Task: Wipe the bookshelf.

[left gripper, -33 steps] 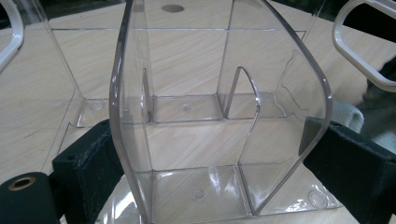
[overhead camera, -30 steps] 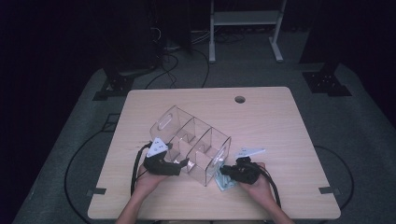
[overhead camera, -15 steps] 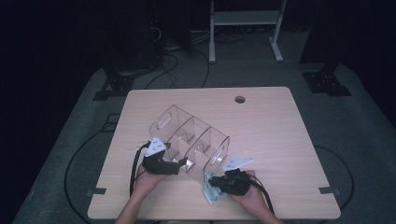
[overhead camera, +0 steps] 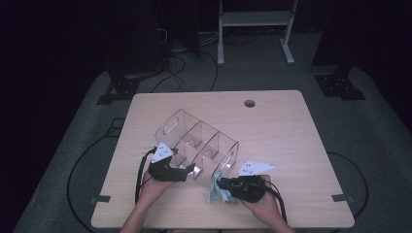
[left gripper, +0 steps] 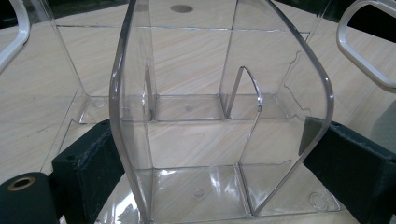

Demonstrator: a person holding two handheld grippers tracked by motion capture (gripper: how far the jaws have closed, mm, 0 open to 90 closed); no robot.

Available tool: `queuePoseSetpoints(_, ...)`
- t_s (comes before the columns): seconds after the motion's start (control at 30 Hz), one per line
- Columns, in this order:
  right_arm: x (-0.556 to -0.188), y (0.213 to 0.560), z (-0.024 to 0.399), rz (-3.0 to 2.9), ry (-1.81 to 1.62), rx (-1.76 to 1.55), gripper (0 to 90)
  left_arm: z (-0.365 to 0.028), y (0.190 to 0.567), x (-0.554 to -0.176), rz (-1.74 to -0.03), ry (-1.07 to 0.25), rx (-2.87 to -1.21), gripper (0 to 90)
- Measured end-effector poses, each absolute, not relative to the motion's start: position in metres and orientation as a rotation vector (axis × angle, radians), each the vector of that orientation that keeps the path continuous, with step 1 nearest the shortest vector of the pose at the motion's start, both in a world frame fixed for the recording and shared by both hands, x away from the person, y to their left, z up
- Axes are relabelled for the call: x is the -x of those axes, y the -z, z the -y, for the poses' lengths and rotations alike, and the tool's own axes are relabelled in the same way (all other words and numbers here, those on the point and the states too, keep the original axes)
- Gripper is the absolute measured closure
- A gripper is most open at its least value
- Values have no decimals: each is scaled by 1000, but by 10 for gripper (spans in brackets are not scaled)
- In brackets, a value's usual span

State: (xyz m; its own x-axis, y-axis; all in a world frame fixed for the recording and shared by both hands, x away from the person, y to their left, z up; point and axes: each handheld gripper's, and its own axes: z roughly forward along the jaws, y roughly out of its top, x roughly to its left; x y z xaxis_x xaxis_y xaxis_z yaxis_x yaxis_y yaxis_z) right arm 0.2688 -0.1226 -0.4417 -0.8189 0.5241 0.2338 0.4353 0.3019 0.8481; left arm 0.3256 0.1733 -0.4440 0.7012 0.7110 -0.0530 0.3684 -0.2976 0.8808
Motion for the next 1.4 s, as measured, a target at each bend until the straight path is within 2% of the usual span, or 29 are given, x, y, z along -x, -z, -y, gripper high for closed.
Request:
queuePoseSetpoints(0.2,-272,466,114,-2545,-1437,-946,826,-174,444,-326,-833,-431,-1920,75)
queuePoseSetpoints(0.37,-269,436,122,-2445,-1560,-919,827,-173,444,-326,-836,-431,-1915,75)
queuePoseSetpoints(0.53,-270,448,120,-2483,-1514,-932,824,-174,443,-325,-829,-426,-1930,76)
queuePoseSetpoints(0.77,-262,418,127,-2394,-1612,-883,822,-173,443,-324,-823,-419,-1929,76)
queuePoseSetpoints(0.93,-262,428,124,-2438,-1571,-923,821,-173,442,-323,-810,-413,-1941,75)
queuePoseSetpoints(1.1,-257,416,124,-2418,-1581,-851,821,-174,442,-323,-790,-392,-1956,77)
queuePoseSetpoints(1.27,-270,411,143,-2332,-1609,-960,821,-174,442,-323,-782,-398,-1959,76)
queuePoseSetpoints(1.4,-262,412,135,-2387,-1646,-908,820,-173,442,-322,-774,-385,-1959,75)
